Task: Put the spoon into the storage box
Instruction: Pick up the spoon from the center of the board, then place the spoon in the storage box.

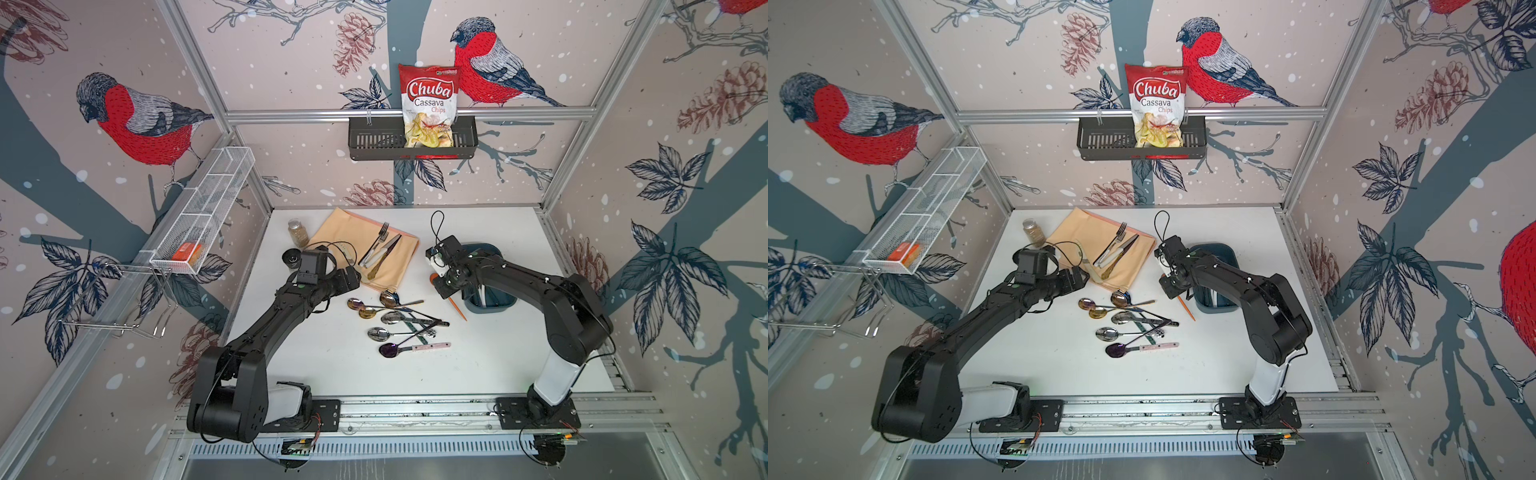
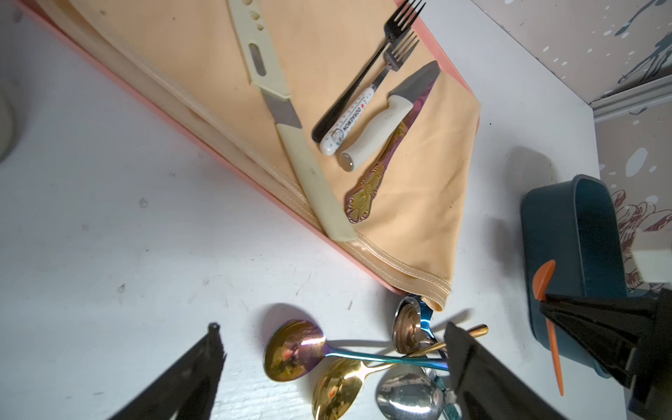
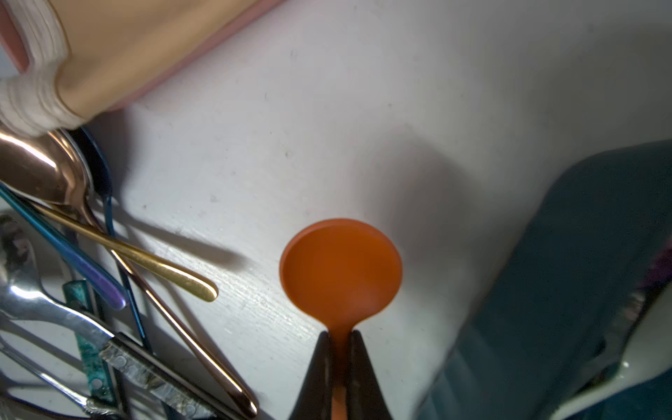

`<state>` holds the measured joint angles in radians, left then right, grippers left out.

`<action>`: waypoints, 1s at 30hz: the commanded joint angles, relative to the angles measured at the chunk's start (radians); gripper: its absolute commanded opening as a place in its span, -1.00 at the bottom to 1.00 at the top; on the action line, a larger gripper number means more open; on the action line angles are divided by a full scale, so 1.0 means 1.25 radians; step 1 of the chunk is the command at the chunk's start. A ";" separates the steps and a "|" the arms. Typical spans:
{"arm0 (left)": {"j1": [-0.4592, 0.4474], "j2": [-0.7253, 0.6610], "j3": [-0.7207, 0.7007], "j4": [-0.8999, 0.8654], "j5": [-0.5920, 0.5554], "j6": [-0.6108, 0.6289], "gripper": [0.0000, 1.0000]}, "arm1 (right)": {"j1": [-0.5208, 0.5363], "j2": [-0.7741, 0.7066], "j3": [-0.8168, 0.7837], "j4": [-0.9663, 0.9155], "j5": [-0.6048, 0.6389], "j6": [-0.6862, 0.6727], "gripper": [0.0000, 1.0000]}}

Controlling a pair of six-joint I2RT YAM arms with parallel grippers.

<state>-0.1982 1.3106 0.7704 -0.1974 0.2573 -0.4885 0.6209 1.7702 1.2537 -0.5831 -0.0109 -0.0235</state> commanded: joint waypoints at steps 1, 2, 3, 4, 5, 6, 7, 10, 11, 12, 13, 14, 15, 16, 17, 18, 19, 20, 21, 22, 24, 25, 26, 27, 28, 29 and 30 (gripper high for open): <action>-0.033 0.016 0.028 -0.020 -0.041 0.042 0.92 | -0.030 -0.022 0.037 -0.036 -0.025 0.032 -0.92; -0.044 0.021 0.035 -0.022 -0.045 0.045 0.93 | -0.044 -0.029 0.045 -0.042 -0.029 0.034 -0.91; -0.053 0.025 0.041 -0.022 -0.048 0.048 0.93 | -0.057 -0.035 0.053 -0.048 -0.030 0.037 -0.91; -0.061 0.030 0.048 -0.023 -0.053 0.051 0.93 | -0.074 -0.040 0.061 -0.054 -0.030 0.039 -0.91; -0.072 0.035 0.055 -0.024 -0.058 0.054 0.93 | -0.094 -0.046 0.069 -0.061 -0.033 0.042 -0.91; -0.080 0.040 0.062 -0.025 -0.062 0.058 0.93 | -0.111 -0.048 0.075 -0.065 -0.036 0.045 -0.91; -0.090 0.048 0.070 -0.027 -0.070 0.061 0.93 | -0.129 -0.052 0.076 -0.068 -0.039 0.049 -0.91; -0.115 0.070 0.095 -0.031 -0.082 0.066 0.93 | -0.177 -0.057 0.065 -0.072 -0.042 0.052 -0.91; -0.122 0.077 0.103 -0.030 -0.085 0.066 0.93 | -0.193 -0.058 0.059 -0.072 -0.041 0.055 -0.91; -0.131 0.082 0.109 -0.028 -0.088 0.067 0.93 | -0.208 -0.058 0.054 -0.071 -0.040 0.060 -0.91; -0.137 0.089 0.116 -0.027 -0.089 0.067 0.92 | -0.224 -0.057 0.049 -0.069 -0.042 0.066 -0.91; -0.145 0.097 0.123 -0.024 -0.091 0.066 0.93 | -0.241 -0.054 0.043 -0.065 -0.047 0.075 -0.91; -0.151 0.104 0.128 -0.024 -0.090 0.064 0.93 | -0.255 -0.054 0.037 -0.059 -0.054 0.082 -0.91; -0.158 0.112 0.135 -0.026 -0.091 0.064 0.93 | -0.268 -0.053 0.028 -0.050 -0.066 0.090 -0.90; -0.166 0.120 0.141 -0.026 -0.091 0.063 0.93 | -0.279 -0.051 0.020 -0.039 -0.078 0.099 -0.90; -0.172 0.126 0.144 -0.025 -0.094 0.063 0.93 | -0.287 -0.048 0.013 -0.031 -0.090 0.105 -0.90; -0.178 0.131 0.147 -0.024 -0.094 0.060 0.93 | -0.293 -0.044 0.006 -0.022 -0.101 0.111 -0.89; -0.183 0.135 0.148 -0.021 -0.094 0.060 0.93 | -0.295 -0.039 0.000 -0.014 -0.104 0.116 -0.90; -0.185 0.138 0.150 -0.020 -0.094 0.058 0.93 | -0.296 -0.033 -0.005 -0.008 -0.109 0.118 -0.89; -0.188 0.142 0.149 -0.018 -0.095 0.056 0.93 | -0.297 -0.026 -0.009 -0.002 -0.113 0.120 -0.89; -0.191 0.146 0.149 -0.016 -0.094 0.053 0.93 | -0.297 -0.010 -0.014 0.011 -0.123 0.125 -0.88; -0.192 0.149 0.151 -0.016 -0.094 0.053 0.93 | -0.297 0.000 -0.014 0.016 -0.126 0.129 -0.88; -0.192 0.150 0.152 -0.016 -0.094 0.052 0.93 | -0.297 0.009 -0.014 0.021 -0.126 0.136 -0.88; -0.193 0.152 0.153 -0.018 -0.094 0.053 0.92 | -0.298 0.017 -0.014 0.025 -0.128 0.139 -0.88; -0.195 0.152 0.154 -0.020 -0.095 0.053 0.93 | -0.297 0.026 -0.013 0.027 -0.128 0.143 -0.87; -0.195 0.151 0.154 -0.020 -0.098 0.053 0.93 | -0.297 0.035 -0.013 0.029 -0.127 0.147 -0.87; -0.195 0.151 0.153 -0.020 -0.099 0.053 0.93 | -0.297 0.042 -0.013 0.031 -0.124 0.149 -0.87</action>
<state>-0.4404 1.4990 0.9554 -0.2291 0.1490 -0.4198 0.2489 1.8065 1.2373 -0.5701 -0.1490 0.1337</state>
